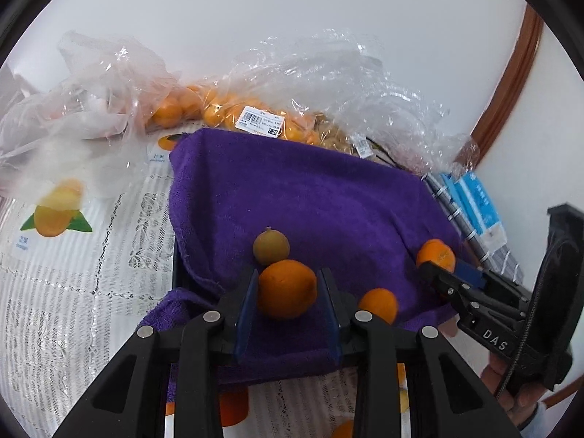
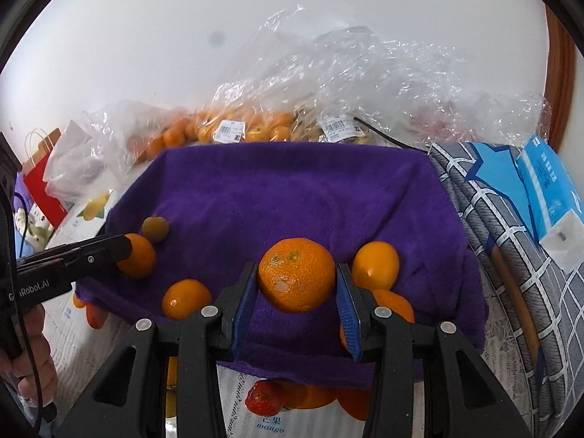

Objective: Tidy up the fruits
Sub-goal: 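Carry the tangerine and orange over the purple towel and open both tools, then grasp a small red fruit with the right tool while the left tool grasps an orange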

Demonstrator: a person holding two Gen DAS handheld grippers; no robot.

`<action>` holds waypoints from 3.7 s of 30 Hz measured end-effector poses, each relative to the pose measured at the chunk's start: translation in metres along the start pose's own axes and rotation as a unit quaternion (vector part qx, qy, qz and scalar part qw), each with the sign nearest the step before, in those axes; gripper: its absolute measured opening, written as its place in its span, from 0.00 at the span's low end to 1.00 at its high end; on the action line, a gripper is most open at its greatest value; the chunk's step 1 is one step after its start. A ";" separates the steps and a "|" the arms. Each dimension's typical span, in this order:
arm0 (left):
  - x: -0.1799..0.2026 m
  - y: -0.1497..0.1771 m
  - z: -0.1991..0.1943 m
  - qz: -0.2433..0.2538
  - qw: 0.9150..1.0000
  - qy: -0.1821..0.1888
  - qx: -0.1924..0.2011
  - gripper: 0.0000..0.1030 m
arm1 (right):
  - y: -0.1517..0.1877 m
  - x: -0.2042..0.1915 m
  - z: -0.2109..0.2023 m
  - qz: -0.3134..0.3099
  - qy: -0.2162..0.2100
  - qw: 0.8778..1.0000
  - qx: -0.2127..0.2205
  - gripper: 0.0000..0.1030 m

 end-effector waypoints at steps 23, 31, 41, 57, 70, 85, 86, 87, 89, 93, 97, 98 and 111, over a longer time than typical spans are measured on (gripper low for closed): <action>-0.002 0.002 0.002 -0.005 1.000 0.003 -0.002 0.33 | 0.011 -0.008 0.002 -0.030 -0.002 1.000 -0.009 0.41; 0.000 0.002 0.004 0.001 1.000 0.000 -0.004 0.34 | 0.011 -0.009 0.002 -0.032 -0.006 0.999 -0.013 0.41; 0.001 0.000 0.002 0.005 1.000 -0.001 0.000 0.35 | 0.012 -0.008 -0.005 -0.027 -0.031 0.999 -0.016 0.47; 0.014 -0.005 -0.018 0.032 0.999 -0.010 0.036 0.44 | 0.013 -0.012 -0.060 0.004 0.002 1.000 0.016 0.48; -0.012 0.004 -0.039 0.013 0.998 -0.052 0.025 0.44 | 0.054 -0.001 -0.082 0.048 0.033 0.998 -0.004 0.48; -0.013 0.053 -0.069 0.022 0.999 -0.047 0.016 0.44 | 0.069 0.002 -0.034 0.023 0.048 0.998 -0.035 0.35; -0.013 0.053 -0.066 0.019 0.999 -0.044 0.016 0.44 | 0.068 0.002 -0.030 0.023 0.050 0.998 -0.038 0.35; -0.014 0.053 -0.065 0.016 0.999 -0.040 0.014 0.44 | 0.068 0.002 -0.027 0.023 0.049 0.998 -0.041 0.34; -0.014 0.054 -0.062 0.011 0.999 -0.028 0.012 0.44 | 0.066 0.001 -0.023 0.024 0.044 0.998 -0.046 0.33; -0.010 0.055 -0.059 0.010 1.000 -0.007 0.010 0.44 | 0.066 -0.002 -0.018 0.022 0.036 0.998 -0.048 0.24; 0.004 0.058 -0.058 0.028 0.999 0.034 0.009 0.44 | 0.067 -0.003 -0.021 0.019 0.027 0.999 -0.043 0.24; 0.010 0.059 -0.057 0.037 0.998 0.042 0.007 0.44 | 0.067 -0.002 -0.023 0.021 0.026 0.999 -0.041 0.24; 0.064 0.076 -0.038 0.108 0.991 0.066 -0.047 0.44 | 0.067 0.029 -0.073 0.034 0.037 0.999 -0.006 0.24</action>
Point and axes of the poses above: each gripper's, at about its wrist camera, not at the fingertips, and z roughly the way its jaws point, x to its right, y to its underside, the point moved 4 cm from there along z, roughly the way its jaws point, and after that the axes turned 15 degrees about z, right-handed, at the moved point
